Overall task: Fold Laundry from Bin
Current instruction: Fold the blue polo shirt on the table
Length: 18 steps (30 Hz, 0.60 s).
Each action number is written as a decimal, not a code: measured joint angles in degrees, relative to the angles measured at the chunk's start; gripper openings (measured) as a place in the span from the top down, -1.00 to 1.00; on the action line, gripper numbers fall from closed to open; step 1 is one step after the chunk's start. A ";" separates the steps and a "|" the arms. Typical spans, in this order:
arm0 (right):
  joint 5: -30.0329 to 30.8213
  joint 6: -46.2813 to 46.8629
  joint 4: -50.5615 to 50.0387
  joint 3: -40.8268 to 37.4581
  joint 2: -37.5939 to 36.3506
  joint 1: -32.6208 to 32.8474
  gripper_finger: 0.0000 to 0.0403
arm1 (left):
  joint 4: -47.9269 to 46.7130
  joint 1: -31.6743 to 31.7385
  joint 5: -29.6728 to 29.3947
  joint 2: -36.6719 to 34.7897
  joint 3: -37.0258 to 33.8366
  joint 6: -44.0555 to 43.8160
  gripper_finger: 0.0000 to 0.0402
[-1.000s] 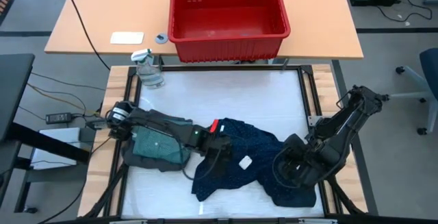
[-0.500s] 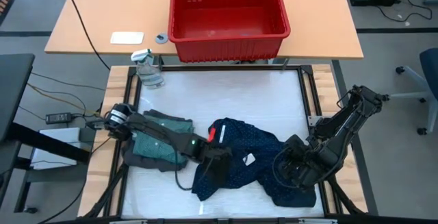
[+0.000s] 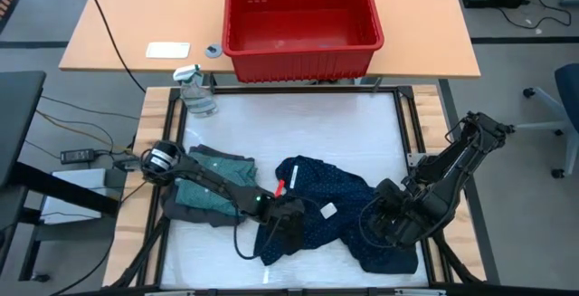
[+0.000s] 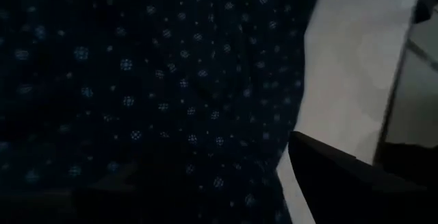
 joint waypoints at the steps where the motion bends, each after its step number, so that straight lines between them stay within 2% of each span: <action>1: 0.03 -0.12 0.03 0.00 -0.11 0.00 0.99 | -0.80 -0.09 -0.35 0.15 0.00 -0.65 -0.31; 12: -0.02 -2.72 0.25 0.02 -0.80 -0.02 0.99 | -4.03 -1.45 -0.84 0.08 0.91 -7.53 0.12; 18: -0.18 -4.74 0.61 0.02 -0.80 -0.13 0.99 | -9.61 -1.21 -1.98 -1.46 6.39 -7.94 0.05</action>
